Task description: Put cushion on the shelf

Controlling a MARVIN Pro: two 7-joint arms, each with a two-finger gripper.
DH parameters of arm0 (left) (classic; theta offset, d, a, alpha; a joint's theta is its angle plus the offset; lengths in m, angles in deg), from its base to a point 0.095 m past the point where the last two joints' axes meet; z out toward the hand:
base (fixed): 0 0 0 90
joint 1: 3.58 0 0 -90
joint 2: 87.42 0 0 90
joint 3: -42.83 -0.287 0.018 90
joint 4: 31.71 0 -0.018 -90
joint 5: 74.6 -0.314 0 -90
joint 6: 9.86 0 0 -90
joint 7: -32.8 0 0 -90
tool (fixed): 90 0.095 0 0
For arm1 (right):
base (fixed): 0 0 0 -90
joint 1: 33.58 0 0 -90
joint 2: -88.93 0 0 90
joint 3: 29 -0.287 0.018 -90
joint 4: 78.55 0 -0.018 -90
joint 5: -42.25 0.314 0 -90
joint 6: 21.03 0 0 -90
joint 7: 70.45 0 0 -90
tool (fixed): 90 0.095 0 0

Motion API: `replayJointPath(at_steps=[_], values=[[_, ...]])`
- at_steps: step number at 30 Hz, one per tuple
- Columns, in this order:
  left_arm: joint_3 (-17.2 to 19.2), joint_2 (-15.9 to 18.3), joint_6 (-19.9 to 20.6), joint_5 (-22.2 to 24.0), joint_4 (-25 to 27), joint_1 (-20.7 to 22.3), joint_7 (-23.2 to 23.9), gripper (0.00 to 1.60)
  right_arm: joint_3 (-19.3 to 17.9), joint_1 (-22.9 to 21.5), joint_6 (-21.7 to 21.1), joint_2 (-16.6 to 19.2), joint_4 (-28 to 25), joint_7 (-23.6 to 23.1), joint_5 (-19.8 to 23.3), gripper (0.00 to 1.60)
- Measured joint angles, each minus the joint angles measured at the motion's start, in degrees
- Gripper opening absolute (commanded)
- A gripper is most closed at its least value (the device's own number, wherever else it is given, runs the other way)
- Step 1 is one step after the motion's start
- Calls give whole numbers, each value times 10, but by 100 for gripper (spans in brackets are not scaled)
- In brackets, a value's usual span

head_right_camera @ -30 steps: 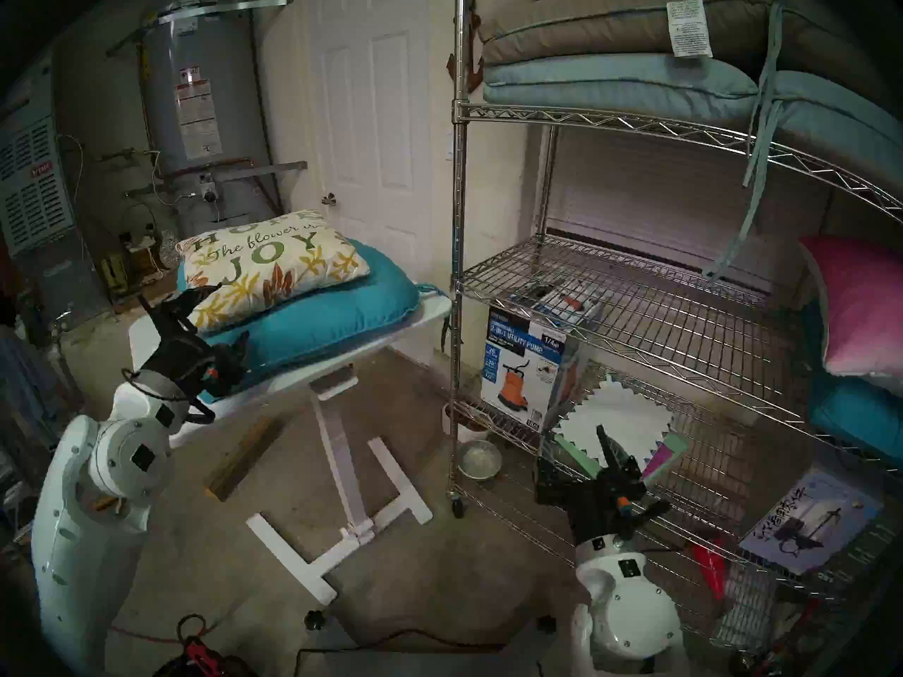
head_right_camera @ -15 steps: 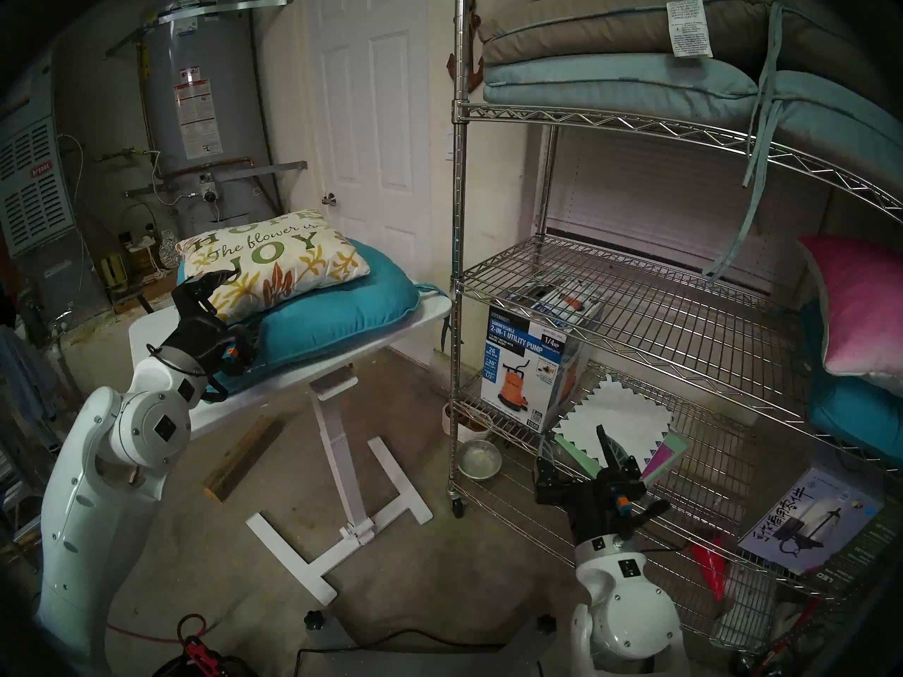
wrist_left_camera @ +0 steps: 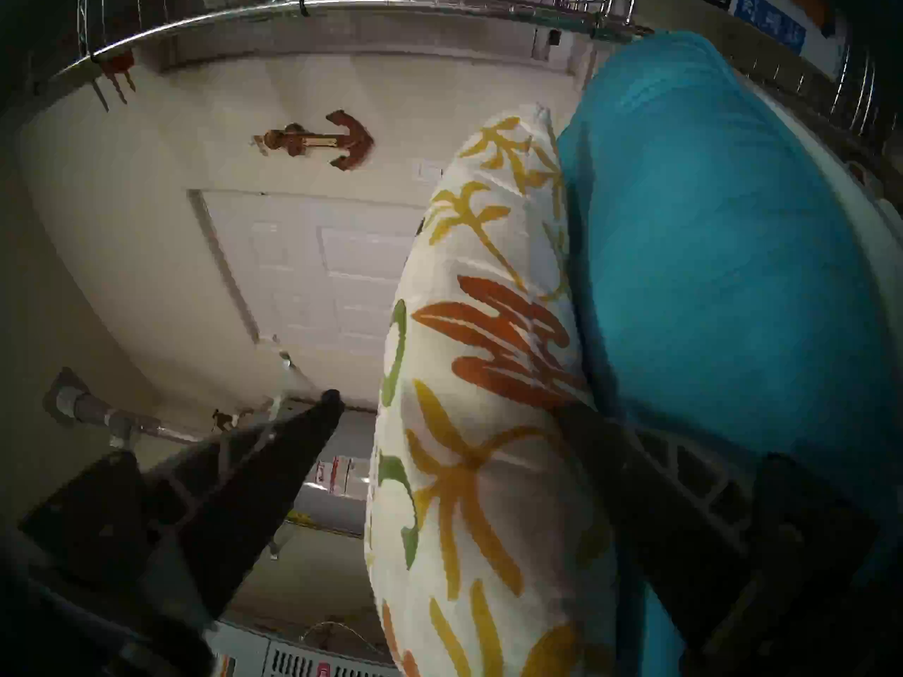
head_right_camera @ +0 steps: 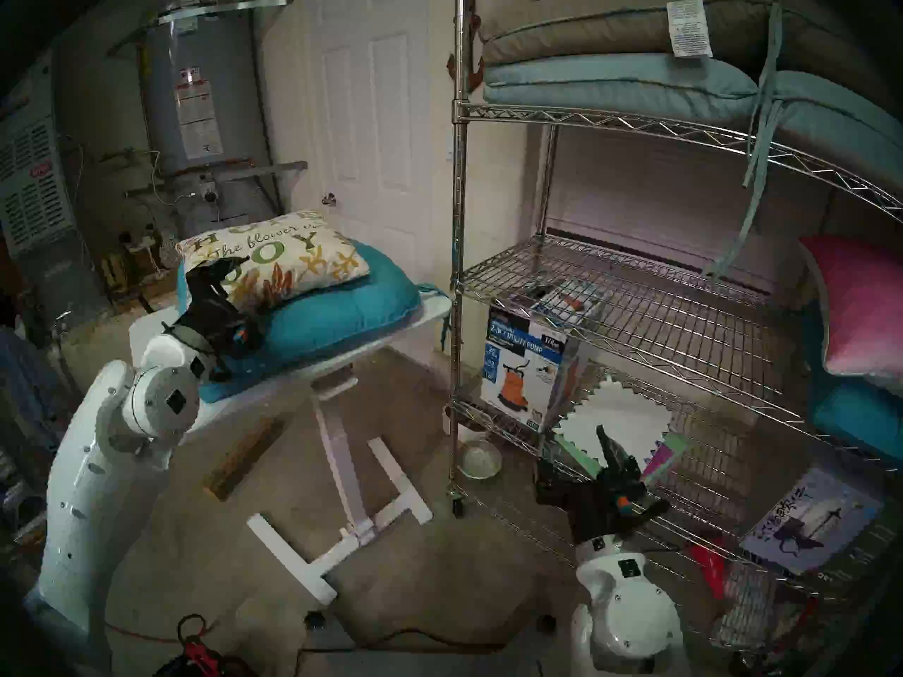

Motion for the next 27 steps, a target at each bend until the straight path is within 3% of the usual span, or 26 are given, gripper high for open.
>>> replayJointPath(at_steps=[10,11,12,13,27], values=[[-6,2,-21,0,-39,36,0,160,0,0,0,0,0,0,0,160],[-7,2,-24,1,-44,39,0,151,0,0,0,0,0,0,0,160],[-8,1,-26,3,-46,42,0,70,0,0,0,0,0,0,0,160],[-8,1,-29,6,-50,45,0,0,0,0,0,0,0,0,0,160],[-15,-9,-53,29,-50,46,-1,0,0,0,0,0,0,0,0,160]])
